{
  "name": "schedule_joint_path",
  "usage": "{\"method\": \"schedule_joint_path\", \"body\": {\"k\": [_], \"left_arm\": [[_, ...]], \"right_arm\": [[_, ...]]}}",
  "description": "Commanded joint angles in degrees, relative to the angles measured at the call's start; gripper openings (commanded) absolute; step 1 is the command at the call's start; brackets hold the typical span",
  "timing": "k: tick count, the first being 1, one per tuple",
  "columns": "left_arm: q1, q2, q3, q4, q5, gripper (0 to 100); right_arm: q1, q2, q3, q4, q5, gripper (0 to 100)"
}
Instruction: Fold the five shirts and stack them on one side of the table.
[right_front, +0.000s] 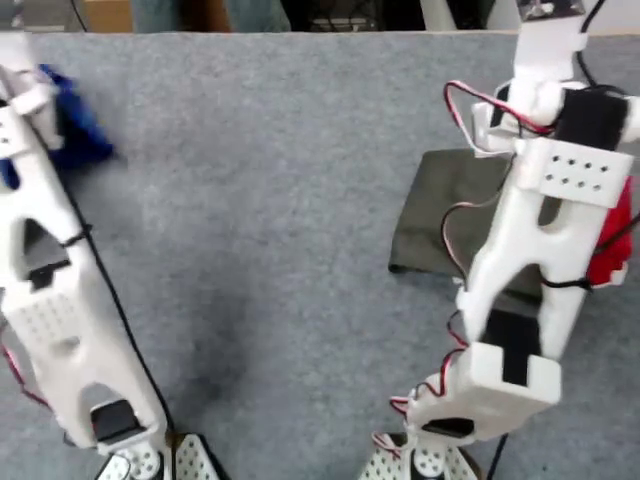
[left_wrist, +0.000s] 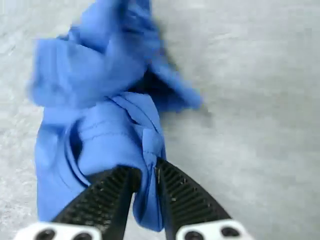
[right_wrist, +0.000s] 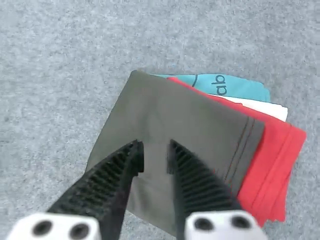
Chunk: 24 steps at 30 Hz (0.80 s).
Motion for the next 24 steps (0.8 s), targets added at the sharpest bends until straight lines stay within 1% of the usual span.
{"method": "schedule_joint_path", "body": {"k": [1,5,7,9,12,15,17,18,21,24], "left_arm": [[11.1,-25.1,25.3,0.3,1.7,3],[26.0,-44.7,50.1,-0.1,1.4,3],[30.7,-51.5,58.7,-1.5,1.4,3],[31.7,-57.1,64.6,-2.5,1.4,3],[31.7,-63.9,68.7,-2.0,1.1,3],[28.9,-70.7,70.0,-0.2,-3.5,3],[24.9,-75.1,70.4,0.1,-6.1,3],[21.4,-77.3,70.5,0.1,-7.4,3],[7.3,-81.8,71.3,-0.1,-13.5,3],[-2.9,-82.3,77.5,-4.6,-19.5,3]], "right_arm": [[-0.7,-2.8,-2.2,0.3,-0.2,5.3],[-2.2,-2.9,-2.2,0.3,-0.2,5.3],[-4.2,-2.8,-2.2,0.3,-0.2,5.3],[-6.8,-2.6,-1.6,0.3,-0.4,5.3],[-12.7,-2.4,0.2,0.2,-0.4,5.3],[-18.6,-2.2,2.2,-0.3,-0.4,5.4],[-21.9,-0.7,2.4,-1.0,-0.5,5.4],[-23.3,0.6,2.1,-1.2,-0.5,5.4],[-27.8,6.1,1.3,-1.3,-1.2,5.4],[-31.0,12.5,-1.0,-1.0,-8.0,5.4]]}}
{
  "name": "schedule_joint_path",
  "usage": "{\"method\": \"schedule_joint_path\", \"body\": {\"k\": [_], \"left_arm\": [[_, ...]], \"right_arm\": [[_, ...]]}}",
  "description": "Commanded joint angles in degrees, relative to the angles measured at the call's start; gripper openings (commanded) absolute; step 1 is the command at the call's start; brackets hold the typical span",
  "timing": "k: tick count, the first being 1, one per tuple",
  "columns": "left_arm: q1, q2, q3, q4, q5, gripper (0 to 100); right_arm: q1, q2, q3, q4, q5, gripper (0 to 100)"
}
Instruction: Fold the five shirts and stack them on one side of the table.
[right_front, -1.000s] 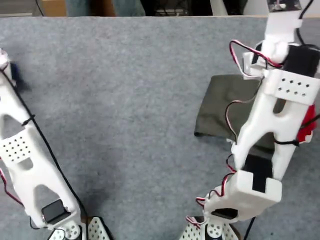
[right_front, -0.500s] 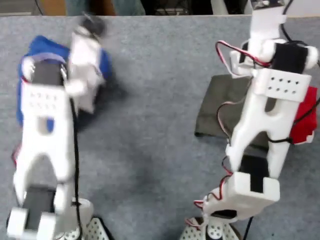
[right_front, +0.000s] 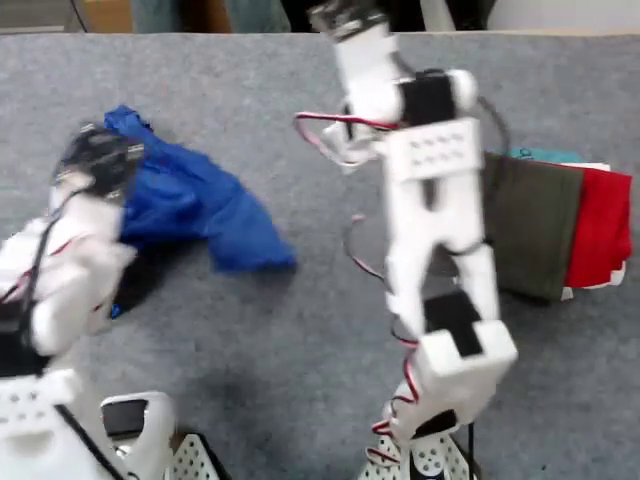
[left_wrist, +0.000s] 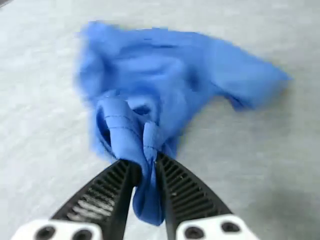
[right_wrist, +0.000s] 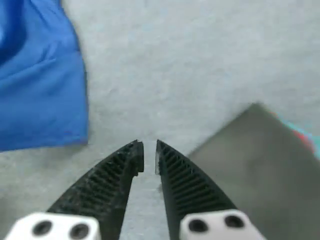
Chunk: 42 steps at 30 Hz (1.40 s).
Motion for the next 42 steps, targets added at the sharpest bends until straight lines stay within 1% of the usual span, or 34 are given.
{"method": "schedule_joint_path", "body": {"k": [1,4,7,10,12,14,16,18,22,24,27,29,34,38,42], "left_arm": [[-12.5,-1.0,7.3,-6.2,-6.1,3],[-18.0,-1.1,20.7,-16.5,-8.3,3],[-20.1,-1.3,31.3,-26.8,-9.0,3],[-24.2,-1.1,37.3,-33.1,-8.9,3],[-27.0,-1.1,39.5,-35.3,-8.9,3],[-28.8,-1.1,40.8,-36.2,-8.8,3],[-29.8,-1.1,41.5,-36.2,-8.7,3],[-29.8,-1.1,42.0,-36.0,-8.6,3],[-29.5,-1.1,42.2,-35.9,-8.4,3],[-29.5,-1.1,42.1,-36.0,-6.9,3],[-29.1,-1.1,42.2,-36.0,-5.5,3],[-28.8,-1.1,42.2,-35.9,-5.5,3],[-28.8,-1.1,42.2,-35.6,-5.5,3],[-29.2,-1.1,42.6,-35.9,-5.5,3],[-29.2,-1.1,42.6,-35.6,-5.5,3]], "right_arm": [[-4.1,5.7,-3.9,-0.4,-6.2,5.4],[-8.3,10.7,-4.5,0.7,-4.7,5.4],[-11.0,12.3,-4.1,0.7,1.8,5.4],[-14.3,12.2,-1.3,0.8,8.5,5.3],[-17.8,11.6,3.5,0.8,9.1,5.1],[-21.4,11.5,9.0,0.8,6.3,5.3],[-24.1,11.4,13.5,0.7,-0.9,5.3],[-24.7,11.5,16.0,0.6,-8.7,5.3],[-25.3,11.6,20.1,0.3,-18.9,5.4],[-26.0,12.4,22.2,-0.8,-24.4,8.7],[-26.2,14.5,22.8,-1.2,-30.7,17.3],[-26.3,15.5,22.5,-1.3,-32.9,20.1],[-26.5,16.3,19.4,-1.1,-35.3,20.1],[-29.0,16.5,18.2,-1.8,-38.2,20.3],[-31.3,16.9,18.4,-5.8,-40.5,20.1]]}}
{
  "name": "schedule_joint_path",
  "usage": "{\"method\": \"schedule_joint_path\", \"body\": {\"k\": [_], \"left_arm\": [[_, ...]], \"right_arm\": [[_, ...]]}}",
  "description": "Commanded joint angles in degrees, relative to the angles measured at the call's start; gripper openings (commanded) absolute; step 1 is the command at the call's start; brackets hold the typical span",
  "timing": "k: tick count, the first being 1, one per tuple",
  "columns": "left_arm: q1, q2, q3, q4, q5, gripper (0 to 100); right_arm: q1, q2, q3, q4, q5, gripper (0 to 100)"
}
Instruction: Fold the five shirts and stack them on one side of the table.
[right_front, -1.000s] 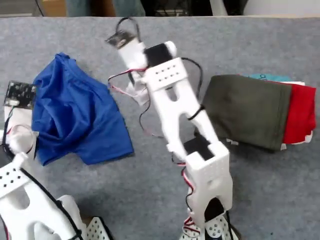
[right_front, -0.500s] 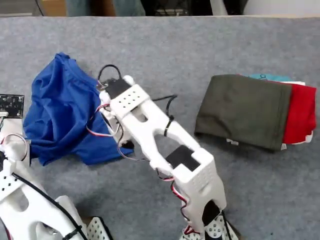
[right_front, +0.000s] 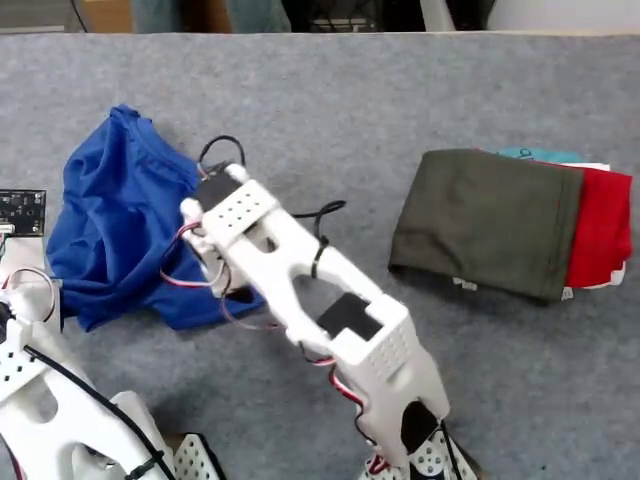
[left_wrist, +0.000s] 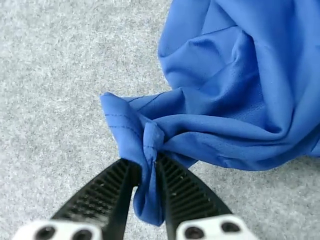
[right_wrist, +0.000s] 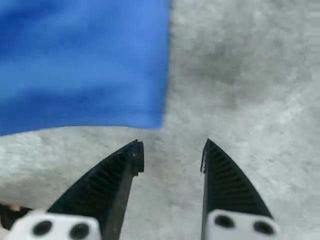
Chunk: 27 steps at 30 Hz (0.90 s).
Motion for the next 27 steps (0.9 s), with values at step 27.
{"method": "schedule_joint_path", "body": {"k": [27], "left_arm": [[0.3,-0.9,-0.2,-0.5,0.9,3]], "right_arm": [[5.3,11.7,-6.9,-4.7,2.7,1.3]]}}
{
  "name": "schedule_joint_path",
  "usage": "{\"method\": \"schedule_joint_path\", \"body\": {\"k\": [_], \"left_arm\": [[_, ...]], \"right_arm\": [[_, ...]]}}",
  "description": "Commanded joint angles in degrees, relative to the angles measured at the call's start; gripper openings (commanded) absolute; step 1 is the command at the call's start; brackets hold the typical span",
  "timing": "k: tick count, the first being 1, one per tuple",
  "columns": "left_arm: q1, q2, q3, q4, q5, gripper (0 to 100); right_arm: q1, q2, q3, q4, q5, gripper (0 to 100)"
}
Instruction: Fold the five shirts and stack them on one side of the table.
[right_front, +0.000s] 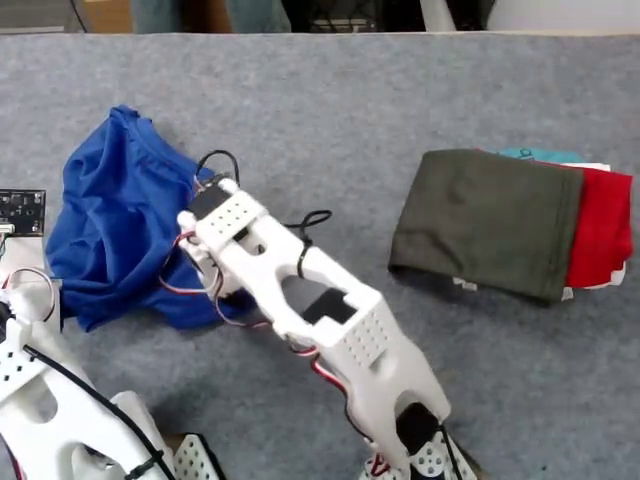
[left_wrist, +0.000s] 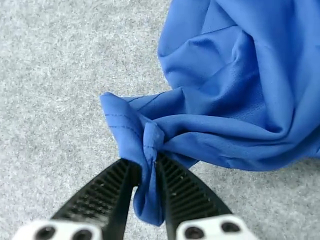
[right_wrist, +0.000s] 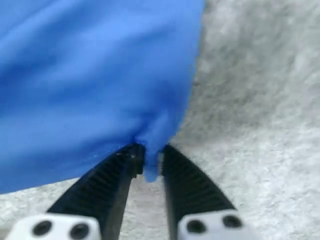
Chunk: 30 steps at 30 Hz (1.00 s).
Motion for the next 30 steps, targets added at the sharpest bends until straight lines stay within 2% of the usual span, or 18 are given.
{"method": "schedule_joint_path", "body": {"k": [1,4,7,10,17,24,30], "left_arm": [[0.4,-0.9,-0.2,-0.5,2.0,3],[0.5,-0.9,-0.8,-1.0,8.7,3],[2.2,-1.0,-2.9,-0.4,13.0,3],[4.4,-1.0,-7.4,-0.4,16.6,3],[12.3,-0.9,-24.1,1.6,30.3,3],[24.0,-0.4,-44.5,11.8,32.1,3],[26.4,-0.4,-57.5,14.2,31.7,3]], "right_arm": [[4.4,-0.3,-4.8,2.9,3.0,1.2],[6.7,-0.3,-11.1,9.2,4.7,1.3],[9.9,-3.6,-15.8,9.9,6.2,1.3],[12.7,-11.4,-20.3,9.7,6.5,1.3],[17.1,-30.4,-31.8,9.6,6.1,1.3],[21.5,-43.6,-46.7,6.4,2.8,1.3],[21.5,-49.2,-54.5,-1.7,2.8,1.3]]}}
